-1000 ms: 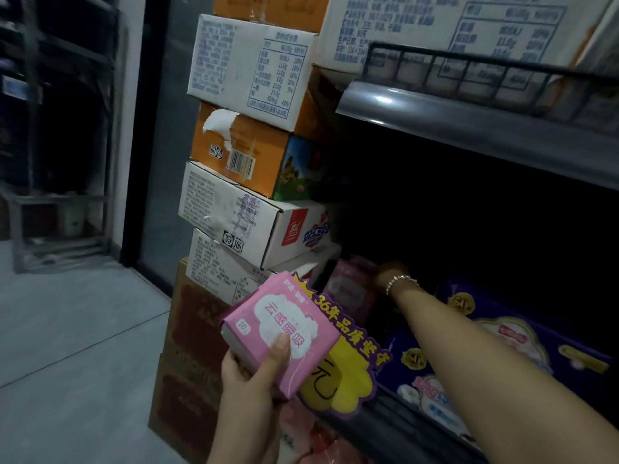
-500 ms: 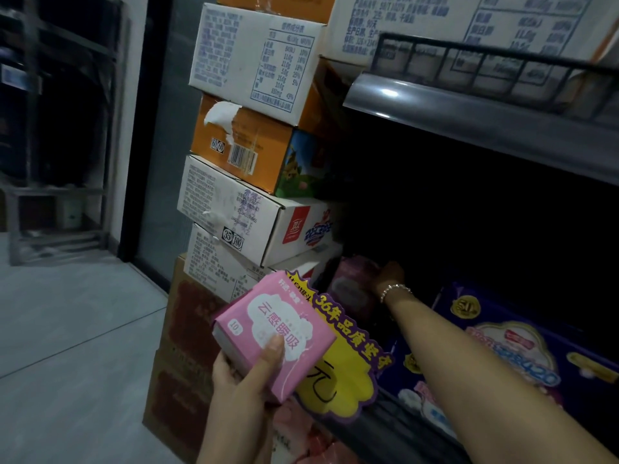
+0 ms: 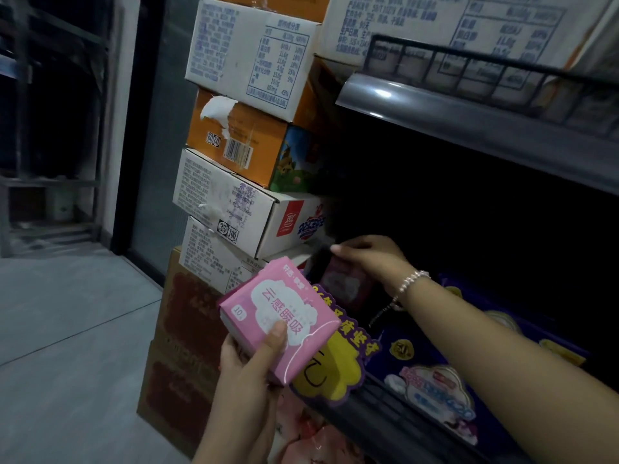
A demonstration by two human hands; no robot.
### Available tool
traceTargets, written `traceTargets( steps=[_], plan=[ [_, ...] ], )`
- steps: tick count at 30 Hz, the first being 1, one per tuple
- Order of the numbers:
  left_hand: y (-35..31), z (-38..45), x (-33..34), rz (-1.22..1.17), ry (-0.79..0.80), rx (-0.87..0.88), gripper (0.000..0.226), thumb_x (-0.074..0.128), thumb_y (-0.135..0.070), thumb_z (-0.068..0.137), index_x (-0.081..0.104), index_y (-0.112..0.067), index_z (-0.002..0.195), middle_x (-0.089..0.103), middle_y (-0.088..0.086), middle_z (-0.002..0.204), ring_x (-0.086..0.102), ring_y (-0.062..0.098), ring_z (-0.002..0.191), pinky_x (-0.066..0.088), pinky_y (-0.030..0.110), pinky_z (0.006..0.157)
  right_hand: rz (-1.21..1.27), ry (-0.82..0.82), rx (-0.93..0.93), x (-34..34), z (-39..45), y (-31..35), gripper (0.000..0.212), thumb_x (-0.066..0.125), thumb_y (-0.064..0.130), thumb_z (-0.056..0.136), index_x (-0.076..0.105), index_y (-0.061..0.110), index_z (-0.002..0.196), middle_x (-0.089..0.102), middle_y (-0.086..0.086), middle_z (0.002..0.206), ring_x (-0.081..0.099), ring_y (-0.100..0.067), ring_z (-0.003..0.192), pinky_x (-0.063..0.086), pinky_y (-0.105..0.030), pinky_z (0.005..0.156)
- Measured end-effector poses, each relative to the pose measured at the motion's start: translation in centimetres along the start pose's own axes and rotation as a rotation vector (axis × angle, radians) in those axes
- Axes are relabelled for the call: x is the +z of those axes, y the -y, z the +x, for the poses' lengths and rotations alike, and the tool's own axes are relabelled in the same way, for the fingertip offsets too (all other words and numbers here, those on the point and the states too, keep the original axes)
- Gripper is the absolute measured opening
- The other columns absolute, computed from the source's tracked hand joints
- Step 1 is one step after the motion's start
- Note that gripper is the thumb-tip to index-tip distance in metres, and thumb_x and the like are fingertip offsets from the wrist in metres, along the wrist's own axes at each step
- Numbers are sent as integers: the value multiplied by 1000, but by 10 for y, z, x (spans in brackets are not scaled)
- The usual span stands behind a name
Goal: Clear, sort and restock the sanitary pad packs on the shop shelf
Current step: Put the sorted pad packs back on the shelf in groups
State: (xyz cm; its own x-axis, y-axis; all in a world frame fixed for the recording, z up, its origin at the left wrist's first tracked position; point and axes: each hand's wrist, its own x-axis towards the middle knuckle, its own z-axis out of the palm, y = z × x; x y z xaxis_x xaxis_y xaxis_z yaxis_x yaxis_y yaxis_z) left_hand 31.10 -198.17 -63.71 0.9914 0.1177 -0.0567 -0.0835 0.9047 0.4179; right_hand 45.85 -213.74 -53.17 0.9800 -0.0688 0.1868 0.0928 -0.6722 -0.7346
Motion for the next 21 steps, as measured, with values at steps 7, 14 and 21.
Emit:
traceTargets(
  steps=[7, 14, 21],
  plan=[
    [-1, -11, 13, -15, 63, -39, 58, 61, -12, 73, 52, -13, 130, 72, 12, 110, 73, 21, 84, 61, 37, 66, -7, 611, -142, -19, -87, 42, 32, 66, 42, 77, 62, 42, 109, 71, 6, 106, 69, -5, 96, 53, -18, 80],
    [3, -13, 14, 203, 144, -67, 63, 60, -35, 72, 48, -30, 134, 71, -3, 114, 71, 12, 90, 56, 35, 67, 32, 468, -147, -24, -92, 51, 54, 77, 40, 61, 60, 43, 113, 64, -5, 113, 69, -21, 96, 58, -37, 87],
    [7, -9, 1, 617, 91, 63, 53, 54, -34, 93, 37, -42, 143, 43, -14, 143, 46, -1, 121, 36, 24, 101, 52, 10, -1, -37, -20, 25, 61, 82, 24, 73, 56, 24, 128, 67, -12, 113, 68, -25, 94, 56, -33, 80]
  ],
)
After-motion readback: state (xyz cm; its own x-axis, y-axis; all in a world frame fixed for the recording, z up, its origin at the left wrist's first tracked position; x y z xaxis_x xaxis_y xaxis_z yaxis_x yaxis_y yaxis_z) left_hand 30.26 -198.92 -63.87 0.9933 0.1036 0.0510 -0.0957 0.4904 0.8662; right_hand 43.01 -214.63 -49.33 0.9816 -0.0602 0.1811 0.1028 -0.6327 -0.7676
